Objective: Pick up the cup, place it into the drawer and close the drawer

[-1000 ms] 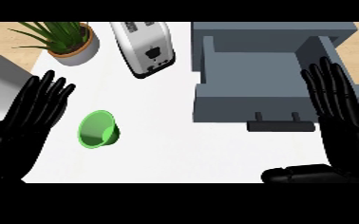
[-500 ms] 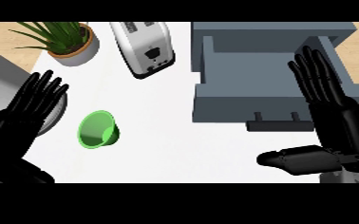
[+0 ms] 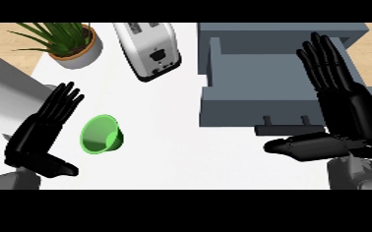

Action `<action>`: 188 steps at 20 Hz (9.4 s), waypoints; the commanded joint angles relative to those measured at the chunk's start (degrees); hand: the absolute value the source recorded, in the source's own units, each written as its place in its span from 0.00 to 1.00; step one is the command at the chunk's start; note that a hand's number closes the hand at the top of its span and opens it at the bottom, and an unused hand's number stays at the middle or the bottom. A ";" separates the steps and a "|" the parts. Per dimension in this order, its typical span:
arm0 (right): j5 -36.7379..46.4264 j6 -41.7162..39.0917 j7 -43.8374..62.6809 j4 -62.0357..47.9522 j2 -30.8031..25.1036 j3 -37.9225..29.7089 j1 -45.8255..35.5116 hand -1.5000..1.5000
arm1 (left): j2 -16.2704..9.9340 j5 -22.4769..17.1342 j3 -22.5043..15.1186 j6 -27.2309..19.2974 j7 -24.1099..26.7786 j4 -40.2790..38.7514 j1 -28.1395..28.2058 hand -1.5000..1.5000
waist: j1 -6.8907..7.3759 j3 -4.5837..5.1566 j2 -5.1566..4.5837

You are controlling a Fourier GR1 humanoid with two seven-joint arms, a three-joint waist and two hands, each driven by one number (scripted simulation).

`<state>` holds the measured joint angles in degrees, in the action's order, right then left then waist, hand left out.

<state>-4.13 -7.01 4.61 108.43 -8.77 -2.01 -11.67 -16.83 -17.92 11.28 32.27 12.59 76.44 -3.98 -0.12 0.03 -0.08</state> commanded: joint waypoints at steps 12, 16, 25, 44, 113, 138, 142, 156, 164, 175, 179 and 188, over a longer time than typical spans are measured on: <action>-0.19 -0.51 1.56 -2.63 -0.89 -2.56 -4.66 0.00 | -1.13 18.75 -0.04 -2.27 28.78 -42.35 -13.30 0.00 | -0.40 0.05 -0.14; -4.79 -5.59 -3.44 -4.72 -3.19 -6.40 -1.47 0.00 | -3.98 20.95 -0.13 -1.34 36.24 -50.33 -15.38 0.00 | -0.63 0.06 -0.22; -4.63 -4.69 -1.03 -6.32 -3.55 -6.73 -5.36 0.00 | -2.52 22.81 -0.55 -3.72 44.52 -59.71 -19.44 0.00 | -1.13 0.20 -0.66; -3.75 -3.54 3.04 -2.18 -3.05 -5.15 -5.02 0.00 | 1.95 23.85 -1.28 -3.52 47.12 -65.33 -24.44 0.00 | -1.89 0.28 -0.82; -4.42 -6.88 -0.21 -7.37 -3.40 -4.35 -10.32 0.00 | 16.78 16.13 -16.58 -44.27 -4.26 -55.55 -69.33 1.00 | -10.09 -0.14 -2.17; -3.48 -29.95 7.89 -7.66 -12.84 13.37 -9.50 0.00 | 16.83 -9.12 -16.63 -47.16 13.68 -55.74 -70.20 0.00 | -7.25 -0.06 -1.16; 9.58 -27.99 2.27 -5.65 -16.56 13.62 -7.37 0.00 | 16.83 -10.87 -15.82 -47.94 15.39 -56.07 -68.79 0.00 | -4.77 -0.13 -0.82; 34.66 -10.72 -15.09 -49.27 -8.34 23.42 -13.45 1.00 | 14.91 -13.64 -17.18 -41.28 18.85 -47.22 -57.14 0.00 | 3.76 -0.16 -0.49; 32.81 -5.04 -26.65 -70.80 -8.38 13.61 -28.11 1.00 | 12.20 -14.44 -17.66 -38.66 14.74 -40.63 -53.42 0.00 | 6.55 -0.30 -0.93; 28.17 -1.41 -24.90 -80.71 -13.78 2.83 -42.01 1.00 | 8.64 -13.96 -19.35 -33.64 14.46 -36.01 -46.27 0.00 | 10.19 -0.31 -2.15; 26.19 -3.04 -24.05 -79.99 -14.71 1.31 -42.73 1.00 | 6.86 -14.67 -19.02 -31.55 13.38 -34.83 -45.43 0.00 | 11.39 -0.27 -2.14; 23.08 -9.03 -23.80 -76.59 -18.45 -0.22 -41.94 1.00 | 7.75 -15.20 -19.64 -29.75 13.54 -33.15 -43.35 0.00 | 12.76 -0.21 -2.44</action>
<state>18.58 -23.40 -23.89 34.01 -21.21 3.01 -43.08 -9.15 -32.69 -8.36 1.87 26.52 42.53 -47.84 10.06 -0.75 -1.64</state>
